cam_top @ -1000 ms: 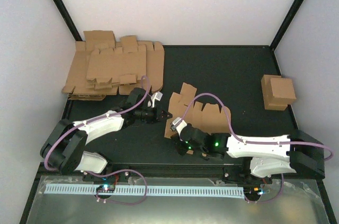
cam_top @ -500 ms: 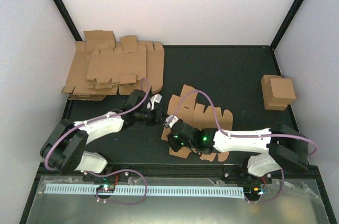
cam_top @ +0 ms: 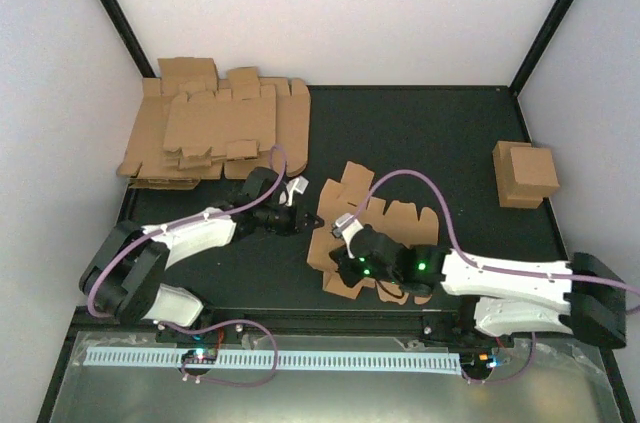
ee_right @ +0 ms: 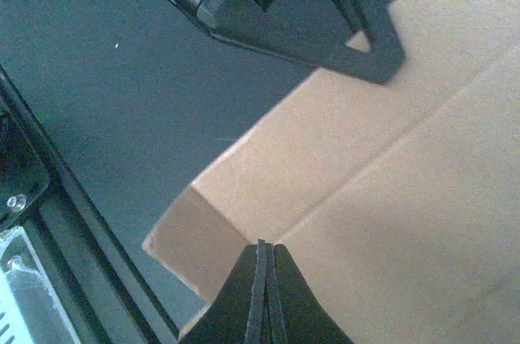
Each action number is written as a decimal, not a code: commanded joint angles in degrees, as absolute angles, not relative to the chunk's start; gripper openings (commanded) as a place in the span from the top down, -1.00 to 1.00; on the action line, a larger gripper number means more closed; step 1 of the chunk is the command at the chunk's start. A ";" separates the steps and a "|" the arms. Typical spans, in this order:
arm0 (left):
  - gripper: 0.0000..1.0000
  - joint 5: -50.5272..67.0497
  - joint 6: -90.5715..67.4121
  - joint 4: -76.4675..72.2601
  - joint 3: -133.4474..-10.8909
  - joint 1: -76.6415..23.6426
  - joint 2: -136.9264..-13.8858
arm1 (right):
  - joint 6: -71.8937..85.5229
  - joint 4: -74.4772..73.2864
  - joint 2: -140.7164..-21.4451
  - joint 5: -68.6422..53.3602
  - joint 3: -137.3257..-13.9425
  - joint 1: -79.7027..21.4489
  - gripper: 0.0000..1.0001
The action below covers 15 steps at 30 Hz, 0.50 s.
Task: Fold the paper box
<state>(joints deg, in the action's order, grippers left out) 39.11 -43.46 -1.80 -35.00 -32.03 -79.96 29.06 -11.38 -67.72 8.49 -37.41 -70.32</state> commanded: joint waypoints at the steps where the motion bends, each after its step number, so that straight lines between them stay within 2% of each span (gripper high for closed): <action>1: 0.96 40.16 -39.23 0.72 -38.34 -30.72 -81.06 | 32.21 -18.37 -59.85 8.59 -34.13 -69.99 0.96; 8: 0.95 41.14 -37.09 0.74 -38.45 -27.52 -82.53 | 38.14 -24.89 -53.97 0.59 -29.74 -69.96 0.97; 15: 0.96 41.44 -35.09 1.51 -38.24 -26.24 -84.41 | 41.31 -27.12 -57.13 -2.66 -27.60 -69.96 0.97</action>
<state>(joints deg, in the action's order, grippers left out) 39.68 -37.56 0.69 -36.27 -26.89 -83.31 38.22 -24.88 -55.48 -0.10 -28.73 -70.24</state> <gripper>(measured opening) 0.024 0.018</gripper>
